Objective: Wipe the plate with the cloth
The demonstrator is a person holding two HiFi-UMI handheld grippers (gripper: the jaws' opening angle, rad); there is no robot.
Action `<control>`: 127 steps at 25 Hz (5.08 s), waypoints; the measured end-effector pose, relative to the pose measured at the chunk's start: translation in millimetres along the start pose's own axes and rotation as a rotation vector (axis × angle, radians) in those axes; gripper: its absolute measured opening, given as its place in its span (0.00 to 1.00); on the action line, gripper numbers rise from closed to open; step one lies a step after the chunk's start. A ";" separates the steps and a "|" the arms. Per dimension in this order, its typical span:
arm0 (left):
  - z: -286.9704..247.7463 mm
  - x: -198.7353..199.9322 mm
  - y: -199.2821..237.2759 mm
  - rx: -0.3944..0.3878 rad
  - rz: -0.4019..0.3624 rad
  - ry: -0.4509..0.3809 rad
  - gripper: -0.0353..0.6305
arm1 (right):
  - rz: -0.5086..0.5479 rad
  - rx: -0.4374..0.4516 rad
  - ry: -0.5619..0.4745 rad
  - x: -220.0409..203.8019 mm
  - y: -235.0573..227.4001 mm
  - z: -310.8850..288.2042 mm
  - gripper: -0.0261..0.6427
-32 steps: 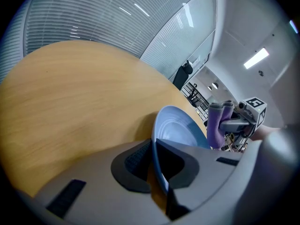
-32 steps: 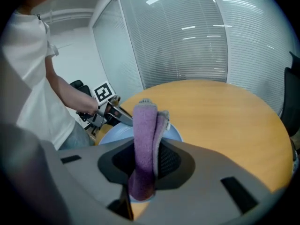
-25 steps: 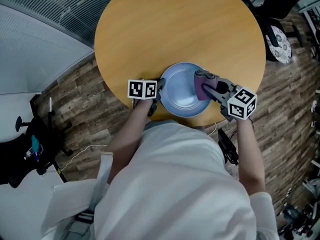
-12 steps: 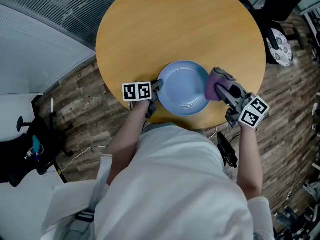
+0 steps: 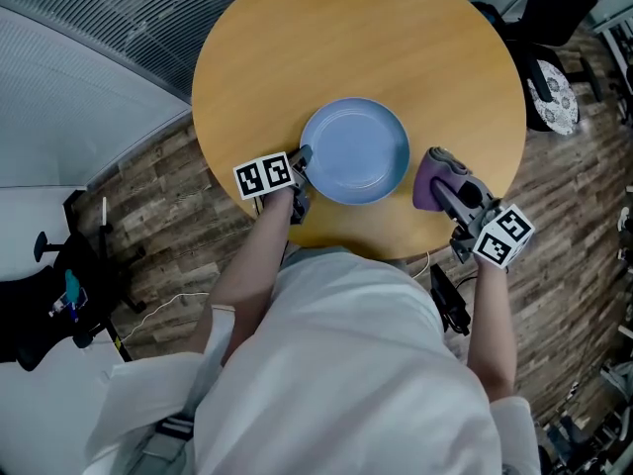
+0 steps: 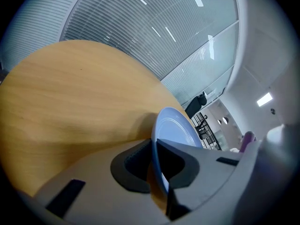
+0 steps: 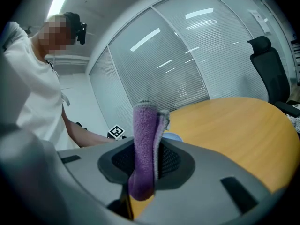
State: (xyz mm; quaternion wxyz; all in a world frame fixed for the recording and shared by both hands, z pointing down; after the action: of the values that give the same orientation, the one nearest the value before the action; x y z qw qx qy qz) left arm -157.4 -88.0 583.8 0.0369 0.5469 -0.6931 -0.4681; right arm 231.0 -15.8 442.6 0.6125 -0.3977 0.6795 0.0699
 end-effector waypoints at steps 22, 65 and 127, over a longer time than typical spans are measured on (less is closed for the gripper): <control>-1.9 1.4 7.7 0.136 0.192 -0.093 0.09 | -0.045 -0.030 -0.034 -4.5 3.3 6.9 0.18; 4.3 7.2 -9.3 0.140 -0.040 -0.011 0.41 | -0.029 -0.031 -0.034 -2.7 5.2 5.3 0.18; 124.4 73.2 -123.1 -0.272 -0.629 -0.529 0.07 | 0.219 -0.231 -0.307 81.2 60.1 47.0 0.18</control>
State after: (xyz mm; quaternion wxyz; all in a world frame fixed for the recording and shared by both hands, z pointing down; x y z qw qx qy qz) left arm -167.6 -65.9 395.7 -0.2148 0.5828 -0.4101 -0.6679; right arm 235.2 15.1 335.7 0.6479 -0.3737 0.6049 0.2733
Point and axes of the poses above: the fingertips, and each gripper's own axes: z backward along the fingers, y to its left, x out of its top, the point moved 10 cm from there along z, backward along the fingers, and after that the axes turned 2 degrees about -y, right-handed, at the moved point
